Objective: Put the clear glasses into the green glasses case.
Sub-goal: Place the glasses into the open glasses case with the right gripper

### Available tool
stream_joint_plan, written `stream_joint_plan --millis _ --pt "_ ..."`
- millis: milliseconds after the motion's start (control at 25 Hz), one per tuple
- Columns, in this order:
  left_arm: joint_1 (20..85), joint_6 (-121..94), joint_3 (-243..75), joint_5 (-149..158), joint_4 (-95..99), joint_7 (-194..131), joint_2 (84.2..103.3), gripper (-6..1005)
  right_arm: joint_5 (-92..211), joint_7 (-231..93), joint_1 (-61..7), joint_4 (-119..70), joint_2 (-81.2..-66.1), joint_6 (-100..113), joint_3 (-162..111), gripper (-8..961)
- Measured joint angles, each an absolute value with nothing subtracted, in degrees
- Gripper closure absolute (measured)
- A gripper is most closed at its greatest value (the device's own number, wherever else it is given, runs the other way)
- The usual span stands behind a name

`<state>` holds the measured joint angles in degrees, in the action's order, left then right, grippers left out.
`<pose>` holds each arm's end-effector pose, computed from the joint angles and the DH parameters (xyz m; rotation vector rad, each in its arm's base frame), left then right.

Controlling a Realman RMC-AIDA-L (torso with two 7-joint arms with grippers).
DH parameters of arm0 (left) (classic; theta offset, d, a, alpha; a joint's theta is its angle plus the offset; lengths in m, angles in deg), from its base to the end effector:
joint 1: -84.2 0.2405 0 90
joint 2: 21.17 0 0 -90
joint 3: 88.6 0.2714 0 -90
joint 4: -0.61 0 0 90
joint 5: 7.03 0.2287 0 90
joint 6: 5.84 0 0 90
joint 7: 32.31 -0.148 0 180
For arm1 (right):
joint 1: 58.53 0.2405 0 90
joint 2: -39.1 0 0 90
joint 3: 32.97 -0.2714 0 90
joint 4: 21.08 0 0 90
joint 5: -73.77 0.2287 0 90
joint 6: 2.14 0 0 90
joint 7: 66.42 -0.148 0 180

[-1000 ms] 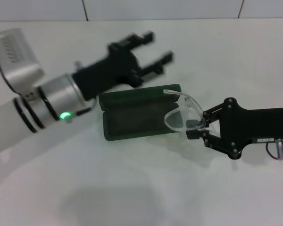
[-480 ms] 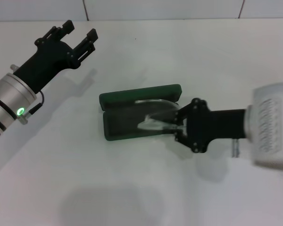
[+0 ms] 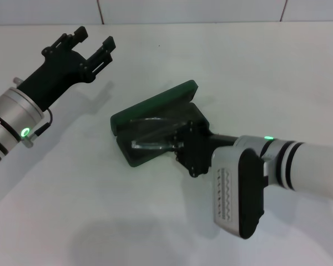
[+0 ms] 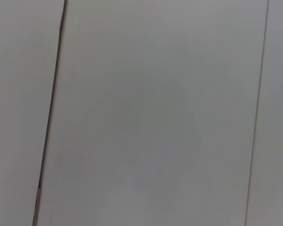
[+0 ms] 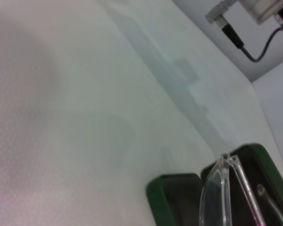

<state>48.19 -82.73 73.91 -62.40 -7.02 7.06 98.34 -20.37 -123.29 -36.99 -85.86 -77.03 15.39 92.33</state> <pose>-0.3036 0.3777 -0.0340 -2.0071 -0.5504 -0.9655 0.1765 0.3344 -0.1552 -2.4696 -0.7735 -0.0270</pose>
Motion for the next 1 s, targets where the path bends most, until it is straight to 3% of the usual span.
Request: stream_joint_plan --millis 560,1000 --pt "49.0 -82.6 74.0 -61.9 -6.8 7.1 98.36 291 -29.8 -123.1 -40.8 -90.9 -76.78 12.0 93.6 836" --pt "49.1 -82.7 74.1 -61.9 -6.5 7.0 98.36 291 -32.7 -123.5 -36.0 -87.0 -77.04 8.8 93.6 836"
